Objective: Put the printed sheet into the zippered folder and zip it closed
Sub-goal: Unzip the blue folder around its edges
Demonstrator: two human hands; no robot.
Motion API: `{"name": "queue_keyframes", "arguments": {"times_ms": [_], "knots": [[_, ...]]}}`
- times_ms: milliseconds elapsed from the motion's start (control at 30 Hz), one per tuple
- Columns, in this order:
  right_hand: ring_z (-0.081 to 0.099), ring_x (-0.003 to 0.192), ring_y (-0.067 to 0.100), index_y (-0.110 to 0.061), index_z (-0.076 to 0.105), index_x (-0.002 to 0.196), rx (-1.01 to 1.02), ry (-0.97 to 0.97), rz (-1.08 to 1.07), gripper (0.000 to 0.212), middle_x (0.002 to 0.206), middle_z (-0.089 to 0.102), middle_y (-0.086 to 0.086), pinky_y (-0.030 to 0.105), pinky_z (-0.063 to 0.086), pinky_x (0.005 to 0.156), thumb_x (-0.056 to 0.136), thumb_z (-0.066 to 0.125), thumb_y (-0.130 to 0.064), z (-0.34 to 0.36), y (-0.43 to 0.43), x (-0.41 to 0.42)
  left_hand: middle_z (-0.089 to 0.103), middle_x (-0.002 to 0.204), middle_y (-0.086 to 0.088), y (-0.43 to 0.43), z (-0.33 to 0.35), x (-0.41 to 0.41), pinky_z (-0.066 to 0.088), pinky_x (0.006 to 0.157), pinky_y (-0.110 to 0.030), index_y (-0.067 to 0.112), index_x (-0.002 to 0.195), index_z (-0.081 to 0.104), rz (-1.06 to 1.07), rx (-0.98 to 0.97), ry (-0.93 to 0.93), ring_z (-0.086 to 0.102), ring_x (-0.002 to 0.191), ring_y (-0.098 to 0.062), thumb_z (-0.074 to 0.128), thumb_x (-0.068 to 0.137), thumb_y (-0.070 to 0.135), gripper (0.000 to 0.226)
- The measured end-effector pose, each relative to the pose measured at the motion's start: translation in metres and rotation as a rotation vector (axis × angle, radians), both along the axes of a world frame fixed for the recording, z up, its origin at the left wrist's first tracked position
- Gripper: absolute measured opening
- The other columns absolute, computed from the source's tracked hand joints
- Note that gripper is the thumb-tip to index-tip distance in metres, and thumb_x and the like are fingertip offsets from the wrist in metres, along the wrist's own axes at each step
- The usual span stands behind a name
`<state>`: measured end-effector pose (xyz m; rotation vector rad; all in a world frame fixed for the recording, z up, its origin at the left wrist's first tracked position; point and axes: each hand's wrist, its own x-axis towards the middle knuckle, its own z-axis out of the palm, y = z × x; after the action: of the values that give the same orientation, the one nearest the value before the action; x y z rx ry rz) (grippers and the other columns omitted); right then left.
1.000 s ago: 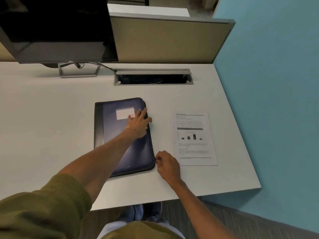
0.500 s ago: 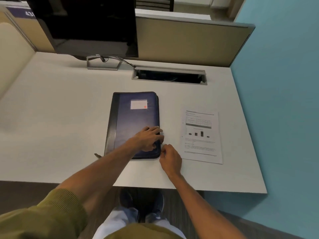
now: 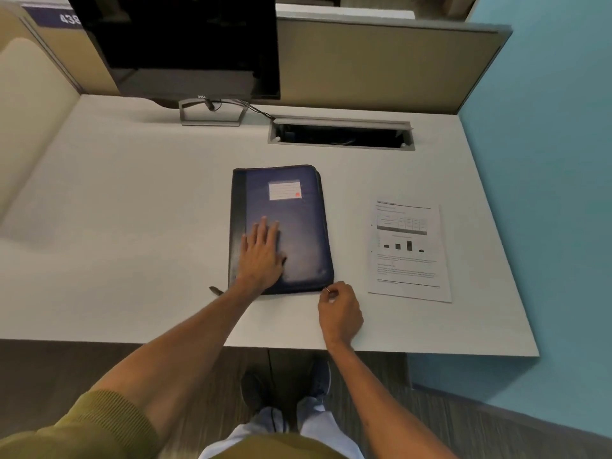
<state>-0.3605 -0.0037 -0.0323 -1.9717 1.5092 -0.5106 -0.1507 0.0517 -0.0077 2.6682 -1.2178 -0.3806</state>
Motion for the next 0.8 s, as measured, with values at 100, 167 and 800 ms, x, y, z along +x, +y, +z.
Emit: {"name": "queue_keyframes", "arguments": {"times_ms": [100, 167, 800], "knots": [[0.060, 0.067, 0.012, -0.025, 0.064, 0.089, -0.029, 0.003, -0.008, 0.012, 0.084, 0.067, -0.006, 0.028, 0.055, 0.058, 0.093, 0.075, -0.024, -0.002, 0.003, 0.004, 0.035, 0.161, -0.024, 0.048, 0.002, 0.029, 0.047, 0.110, -0.058, 0.012, 0.159, 0.025, 0.317, -0.006, 0.087, 0.046, 0.141, -0.048, 0.063, 0.100, 0.050, 0.079], [0.057, 0.064, 0.012, -0.025, 0.064, 0.088, -0.043, 0.012, -0.012, 0.013, 0.082, 0.066, -0.005, 0.029, 0.056, 0.058, 0.094, 0.075, -0.024, -0.002, 0.010, 0.008, 0.056, 0.137, -0.024, 0.068, 0.003, 0.038, 0.055, 0.092, -0.053, 0.008, 0.144, 0.037, 0.345, 0.092, 0.138, 0.063, 0.119, -0.047, 0.059, 0.100, 0.058, 0.071], [0.061, 0.072, 0.006, -0.024, 0.068, 0.095, 0.032, -0.074, 0.267, 0.009, 0.087, 0.069, -0.011, 0.019, 0.054, 0.065, 0.092, 0.077, -0.022, -0.002, 0.125, 0.077, 0.072, 0.116, -0.016, 0.083, -0.007, 0.043, 0.060, 0.082, -0.048, 0.009, 0.129, 0.039, 0.262, 0.111, 0.298, 0.072, 0.097, -0.040, 0.061, 0.093, 0.073, 0.076]]}}
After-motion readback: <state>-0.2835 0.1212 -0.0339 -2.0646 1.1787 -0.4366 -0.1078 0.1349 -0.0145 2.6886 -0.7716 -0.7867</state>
